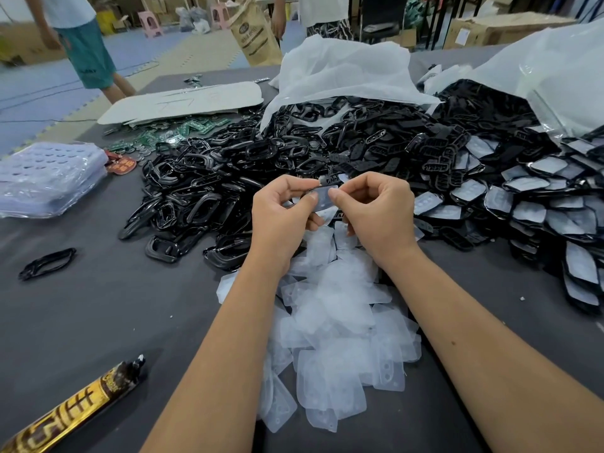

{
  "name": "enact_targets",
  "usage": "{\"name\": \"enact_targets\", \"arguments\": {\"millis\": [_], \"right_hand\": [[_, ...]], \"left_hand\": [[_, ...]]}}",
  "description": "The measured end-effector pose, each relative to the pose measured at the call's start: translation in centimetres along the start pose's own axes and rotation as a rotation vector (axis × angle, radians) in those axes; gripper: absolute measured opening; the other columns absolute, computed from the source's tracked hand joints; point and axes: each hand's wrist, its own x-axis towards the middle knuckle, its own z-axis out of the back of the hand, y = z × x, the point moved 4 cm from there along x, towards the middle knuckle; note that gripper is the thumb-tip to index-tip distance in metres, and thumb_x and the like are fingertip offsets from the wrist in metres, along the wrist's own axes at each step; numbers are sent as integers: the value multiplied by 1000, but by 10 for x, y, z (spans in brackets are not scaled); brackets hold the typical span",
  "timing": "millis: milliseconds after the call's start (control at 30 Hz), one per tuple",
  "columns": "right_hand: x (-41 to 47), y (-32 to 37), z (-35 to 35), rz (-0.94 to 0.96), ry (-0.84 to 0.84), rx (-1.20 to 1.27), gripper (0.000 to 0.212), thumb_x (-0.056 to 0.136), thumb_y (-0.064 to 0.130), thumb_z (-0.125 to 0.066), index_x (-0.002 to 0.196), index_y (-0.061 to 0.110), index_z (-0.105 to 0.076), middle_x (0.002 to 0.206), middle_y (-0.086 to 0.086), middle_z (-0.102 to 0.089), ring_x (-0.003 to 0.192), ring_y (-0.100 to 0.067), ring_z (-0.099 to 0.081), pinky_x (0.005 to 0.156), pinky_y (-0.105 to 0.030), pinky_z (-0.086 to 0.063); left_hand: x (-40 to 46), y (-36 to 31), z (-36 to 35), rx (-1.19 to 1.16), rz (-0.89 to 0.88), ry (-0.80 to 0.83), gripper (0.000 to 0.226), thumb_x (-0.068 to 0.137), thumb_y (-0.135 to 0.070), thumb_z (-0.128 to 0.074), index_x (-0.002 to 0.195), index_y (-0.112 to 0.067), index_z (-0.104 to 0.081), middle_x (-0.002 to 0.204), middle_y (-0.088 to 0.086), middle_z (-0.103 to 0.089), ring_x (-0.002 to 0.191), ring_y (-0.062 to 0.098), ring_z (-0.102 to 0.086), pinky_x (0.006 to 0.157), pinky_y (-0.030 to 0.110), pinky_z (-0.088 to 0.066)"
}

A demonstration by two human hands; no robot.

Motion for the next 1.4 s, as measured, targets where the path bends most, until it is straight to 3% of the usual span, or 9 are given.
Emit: {"name": "enact_targets", "arguments": {"millis": [233, 333, 467, 600, 833, 1167, 1400], "right_hand": [[3, -4, -1, -84, 64, 63, 22, 81, 25, -88, 81, 14, -69, 70, -1, -72, 59, -14, -63, 56, -32, -53], [4, -5, -3, -169, 167, 222, 20, 85, 20, -86, 92, 11, -69, 69, 4, -69, 55, -13, -64, 47, -27, -50], [2, -2, -4, -173, 273, 267, 13, 87, 15, -84, 86, 13, -71, 64, 1, -66, 54, -13, -63, 45, -24, -46], [1, -1, -3, -178, 258, 277, 13, 88, 9, -82, 83, 6, -71, 61, -6, -64, 47, -9, -59, 42, -22, -43], [3, -4, -6, -279, 266, 343, 10, 97, 2, -69, 88, 0, -73, 59, -7, -68, 48, -13, -64, 43, -21, -49], [4, -5, -6, -201, 259, 367, 16, 101, 6, -64, 95, -7, -72, 64, -11, -68, 53, -17, -65, 49, -23, -54], [1, -2, -7, -64, 235, 223, 14, 101, 4, -64, 94, -4, -73, 65, -12, -68, 53, -18, -66, 48, -26, -54]], "left_hand": [[1, 2, 1, -50, 35, -3, 20, 95, 6, -62, 96, -11, -72, 82, 13, -74, 52, 16, -65, 50, 23, -51], [1, 2, 2, -81, 49, 18, 19, 95, 6, -61, 96, -9, -71, 80, 12, -73, 52, 18, -64, 50, 24, -50], [-1, -2, -1, -67, 22, 64, 16, 96, 4, -63, 94, -11, -71, 89, 23, -72, 55, 19, -64, 52, 25, -51], [-2, -3, -3, -59, 12, 90, 17, 96, 6, -62, 96, -8, -70, 99, 28, -72, 55, 19, -64, 53, 24, -51], [-1, -1, -2, -39, 12, 94, 15, 96, 8, -61, 99, -3, -70, 80, 13, -70, 52, 18, -63, 51, 23, -51], [0, 0, 1, -69, 25, 66, 19, 98, 4, -62, 98, -10, -74, 86, 13, -73, 55, 16, -65, 56, 23, -55], [0, 2, 1, -12, 4, 27, 12, 90, 4, -73, 100, -3, -72, 74, 6, -72, 50, 15, -64, 52, 23, -52]]}}
